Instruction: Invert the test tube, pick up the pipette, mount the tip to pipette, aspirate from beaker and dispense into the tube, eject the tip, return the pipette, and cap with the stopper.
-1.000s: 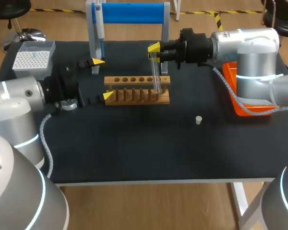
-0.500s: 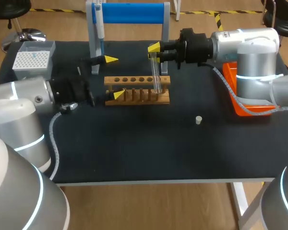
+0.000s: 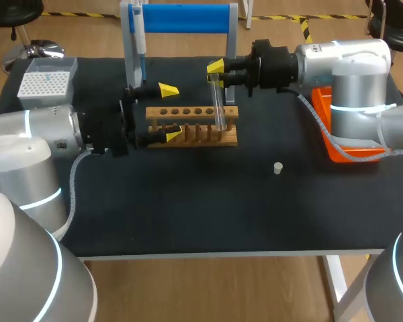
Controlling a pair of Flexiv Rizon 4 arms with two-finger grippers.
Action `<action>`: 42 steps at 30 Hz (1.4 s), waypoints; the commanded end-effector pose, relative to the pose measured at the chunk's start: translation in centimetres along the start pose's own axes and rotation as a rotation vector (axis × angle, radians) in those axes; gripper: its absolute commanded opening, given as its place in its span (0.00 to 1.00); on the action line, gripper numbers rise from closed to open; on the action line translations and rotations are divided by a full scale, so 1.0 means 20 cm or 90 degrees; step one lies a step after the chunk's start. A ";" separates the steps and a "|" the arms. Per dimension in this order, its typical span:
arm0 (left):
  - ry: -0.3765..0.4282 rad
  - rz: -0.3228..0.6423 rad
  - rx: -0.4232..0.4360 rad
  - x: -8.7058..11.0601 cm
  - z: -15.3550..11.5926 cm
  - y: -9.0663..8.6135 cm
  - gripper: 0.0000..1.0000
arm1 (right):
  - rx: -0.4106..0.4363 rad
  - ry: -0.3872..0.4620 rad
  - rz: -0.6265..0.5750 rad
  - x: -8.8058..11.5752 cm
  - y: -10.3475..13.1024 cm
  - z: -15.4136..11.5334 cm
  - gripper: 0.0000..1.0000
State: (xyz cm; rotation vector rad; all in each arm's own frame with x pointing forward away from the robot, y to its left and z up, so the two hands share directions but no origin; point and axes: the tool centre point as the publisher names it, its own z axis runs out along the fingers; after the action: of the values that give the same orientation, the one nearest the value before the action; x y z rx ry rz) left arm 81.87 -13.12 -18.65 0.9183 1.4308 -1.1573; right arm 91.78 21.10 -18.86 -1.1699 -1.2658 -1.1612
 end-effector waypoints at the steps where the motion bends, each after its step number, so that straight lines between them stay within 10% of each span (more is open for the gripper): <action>1: 0.001 0.001 0.004 0.00 0.00 0.01 1.00 | -0.001 -0.002 0.000 0.00 0.00 0.00 0.00; 20: 0.054 0.136 0.146 -0.02 0.46 -0.14 1.00 | -0.001 -0.002 0.000 0.00 0.00 0.00 0.00; 42: 0.021 0.132 0.150 -0.01 0.49 -0.14 1.00 | -0.001 -0.002 0.000 0.00 0.00 0.00 0.00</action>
State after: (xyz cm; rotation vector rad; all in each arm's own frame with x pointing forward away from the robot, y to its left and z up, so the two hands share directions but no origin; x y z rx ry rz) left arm 82.19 -23.37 -18.01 1.2416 1.2094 -1.1849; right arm 91.78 21.11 -18.86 -1.1701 -1.2662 -1.1613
